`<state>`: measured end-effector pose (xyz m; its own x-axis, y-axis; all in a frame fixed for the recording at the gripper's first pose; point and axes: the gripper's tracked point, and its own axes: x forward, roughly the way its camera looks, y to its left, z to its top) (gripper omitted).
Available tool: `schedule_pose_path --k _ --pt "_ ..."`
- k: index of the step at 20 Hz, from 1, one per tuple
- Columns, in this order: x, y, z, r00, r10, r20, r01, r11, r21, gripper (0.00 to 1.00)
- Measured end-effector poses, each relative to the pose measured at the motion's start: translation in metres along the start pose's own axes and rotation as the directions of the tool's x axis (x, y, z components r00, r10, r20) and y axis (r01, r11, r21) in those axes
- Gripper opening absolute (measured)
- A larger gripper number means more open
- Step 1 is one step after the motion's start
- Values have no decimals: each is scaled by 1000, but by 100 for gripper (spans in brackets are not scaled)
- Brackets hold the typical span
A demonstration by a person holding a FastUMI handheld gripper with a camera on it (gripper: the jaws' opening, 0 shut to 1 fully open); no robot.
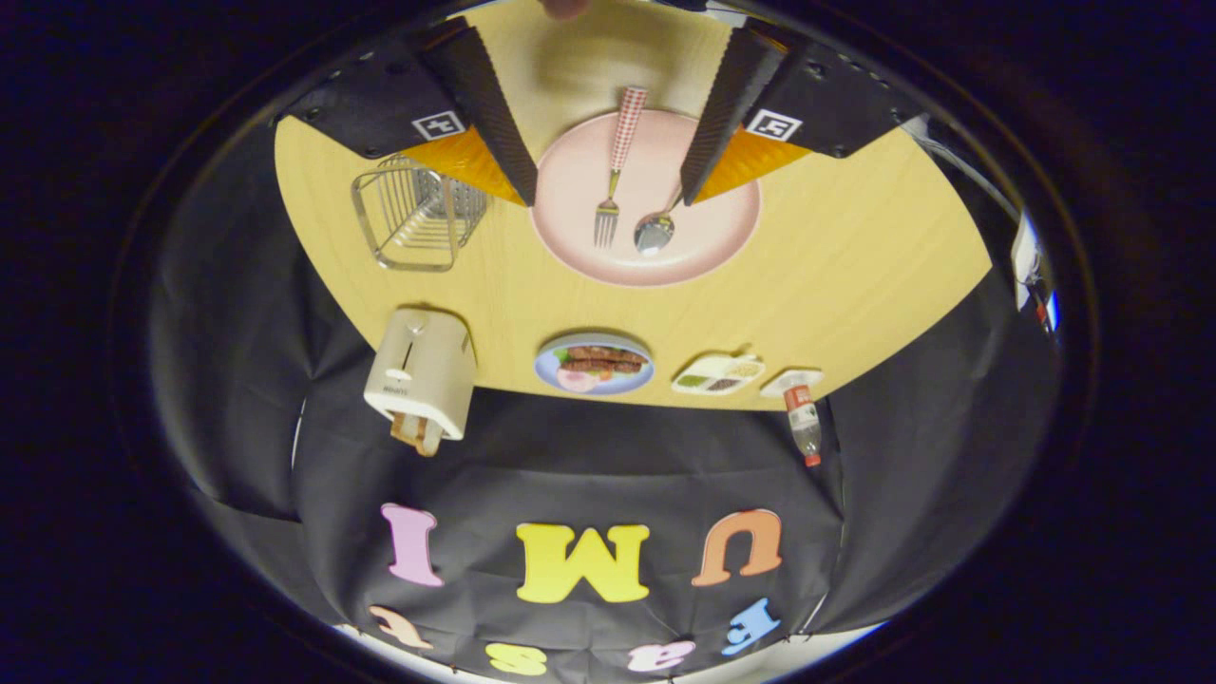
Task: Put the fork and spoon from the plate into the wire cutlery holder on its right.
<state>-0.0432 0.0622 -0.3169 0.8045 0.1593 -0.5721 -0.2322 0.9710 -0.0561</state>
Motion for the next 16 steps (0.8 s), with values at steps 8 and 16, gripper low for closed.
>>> schedule_pose_path --k 8,16 --pt "39 3 -35 985 -10 -171 26 995 92 61" --pt "55 4 -50 962 -47 -270 66 996 62 12"
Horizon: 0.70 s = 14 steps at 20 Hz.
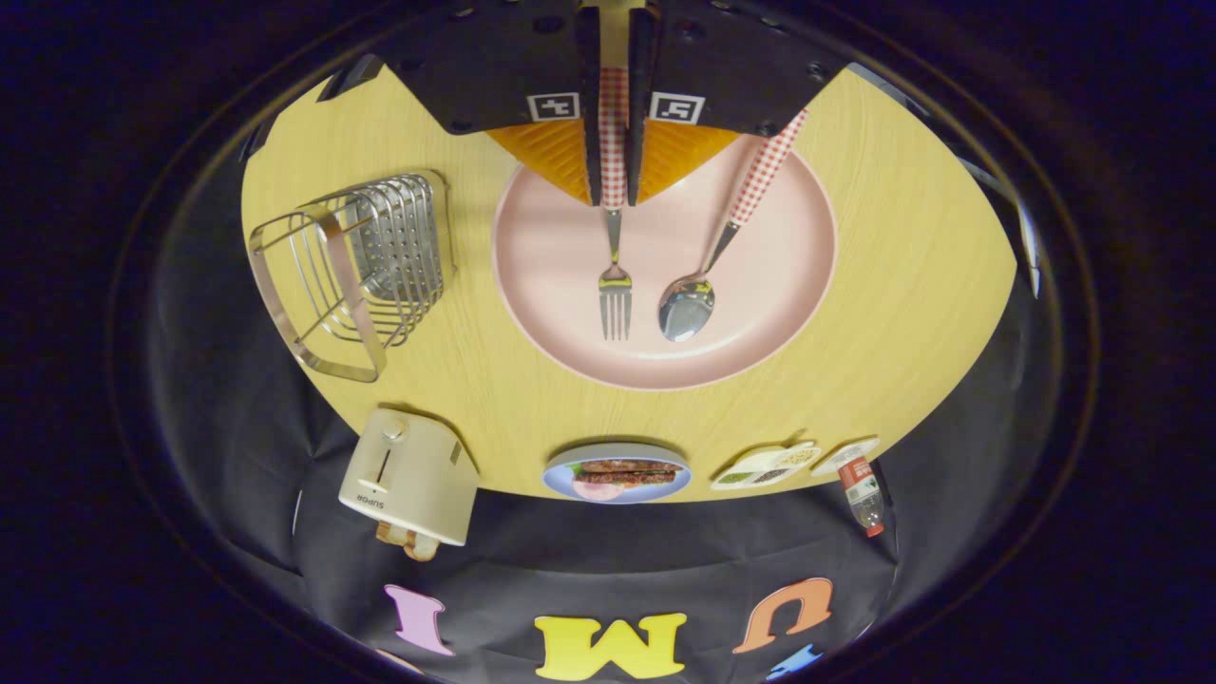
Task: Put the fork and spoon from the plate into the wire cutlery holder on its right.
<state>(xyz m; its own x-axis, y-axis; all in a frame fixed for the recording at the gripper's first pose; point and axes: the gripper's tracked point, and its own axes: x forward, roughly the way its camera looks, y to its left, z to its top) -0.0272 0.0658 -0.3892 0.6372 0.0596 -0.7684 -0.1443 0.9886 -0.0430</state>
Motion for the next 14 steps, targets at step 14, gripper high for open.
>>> schedule_pose_path --k 14 --pt "-110 -38 87 990 104 -99 -97 993 69 1"
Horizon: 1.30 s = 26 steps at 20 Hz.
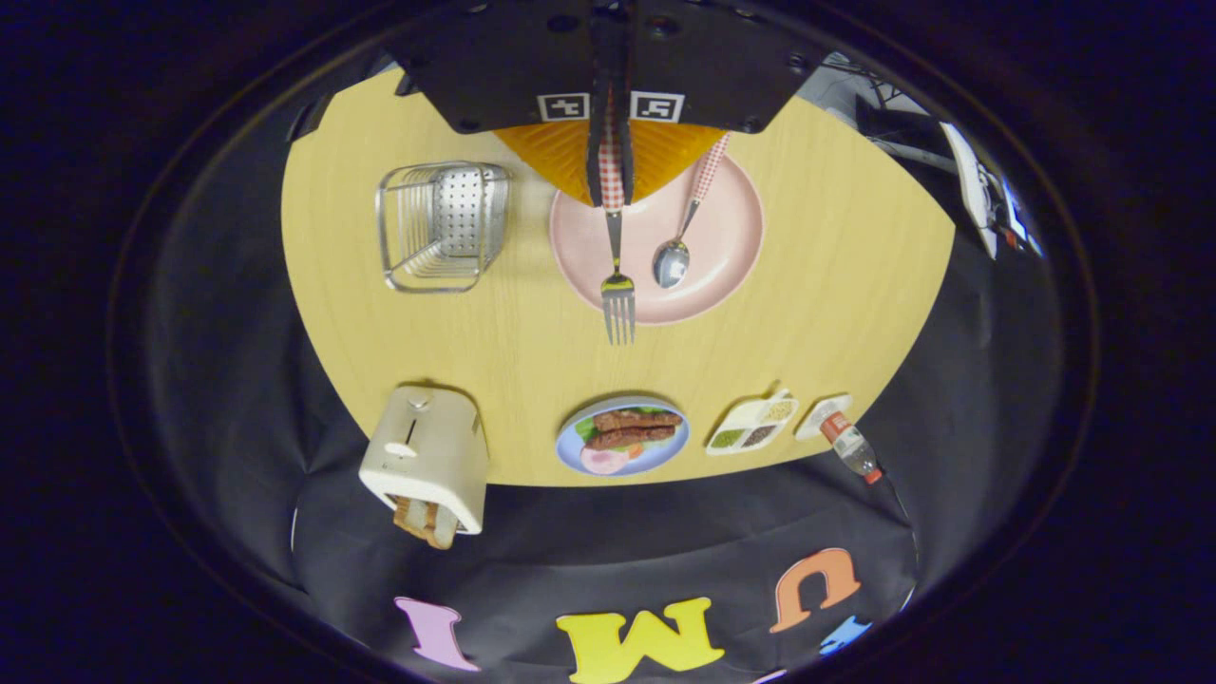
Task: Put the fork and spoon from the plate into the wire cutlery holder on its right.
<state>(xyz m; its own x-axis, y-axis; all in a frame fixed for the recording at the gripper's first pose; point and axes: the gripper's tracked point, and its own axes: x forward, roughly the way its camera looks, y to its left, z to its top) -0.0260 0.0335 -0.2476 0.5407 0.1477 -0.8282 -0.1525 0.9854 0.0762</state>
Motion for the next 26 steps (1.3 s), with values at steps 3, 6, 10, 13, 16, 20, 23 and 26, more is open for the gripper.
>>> schedule_pose_path --k 3,6,10,13,16,20,23,26 --pt "-36 -21 22 999 0 -46 1 1000 31 1" --pt "-59 -50 24 990 -52 -131 55 998 22 1" --pt "-68 -73 2 948 -72 -310 101 992 78 1" --pt "-59 -86 -16 904 -74 -420 143 981 134 1" --pt "-42 -93 -26 866 -50 -497 168 967 194 1" --pt "-23 -99 -30 824 -24 -567 209 942 263 1" --pt "-8 -100 -25 811 -22 -584 219 938 269 1" --pt "6 -99 -25 793 -8 -609 231 929 289 1"
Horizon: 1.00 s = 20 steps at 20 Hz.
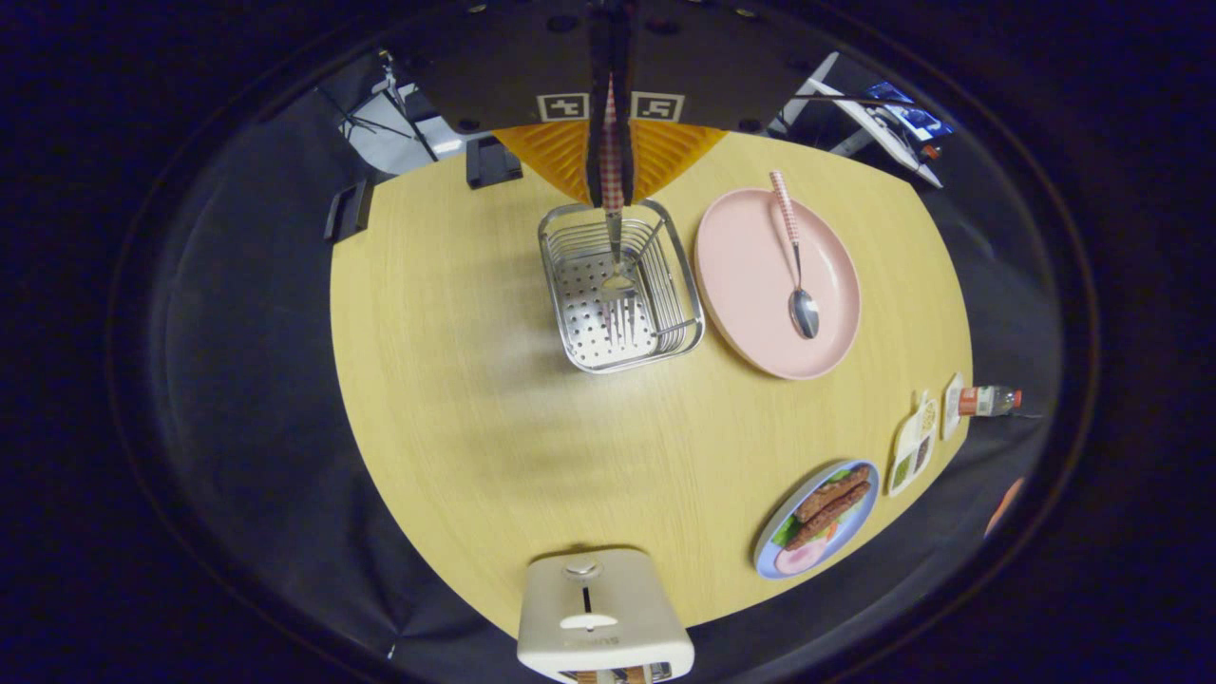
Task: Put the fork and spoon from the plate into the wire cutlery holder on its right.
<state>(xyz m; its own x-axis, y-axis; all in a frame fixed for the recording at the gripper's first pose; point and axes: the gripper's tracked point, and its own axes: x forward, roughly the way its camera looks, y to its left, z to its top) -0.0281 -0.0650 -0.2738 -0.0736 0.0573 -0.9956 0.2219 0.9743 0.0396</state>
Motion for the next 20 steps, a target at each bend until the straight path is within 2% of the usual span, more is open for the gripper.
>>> schedule_pose_path --k 3,6,9,11,14,16,18,20 --pt "6 1 5 1000 -10 -14 10 1000 15 1" --pt "7 3 8 1000 -9 -8 9 1000 11 10" --pt "3 6 9 1000 5 16 -5 1000 5 12" --pt "-4 8 11 998 23 55 -23 1000 5 28" --pt "-22 13 24 981 57 183 -54 998 -20 55" --pt "-42 23 31 948 101 302 -81 994 -77 73" --pt "-68 37 46 879 139 455 -76 985 -154 95" --pt "-94 54 49 785 190 590 -69 973 -221 96"
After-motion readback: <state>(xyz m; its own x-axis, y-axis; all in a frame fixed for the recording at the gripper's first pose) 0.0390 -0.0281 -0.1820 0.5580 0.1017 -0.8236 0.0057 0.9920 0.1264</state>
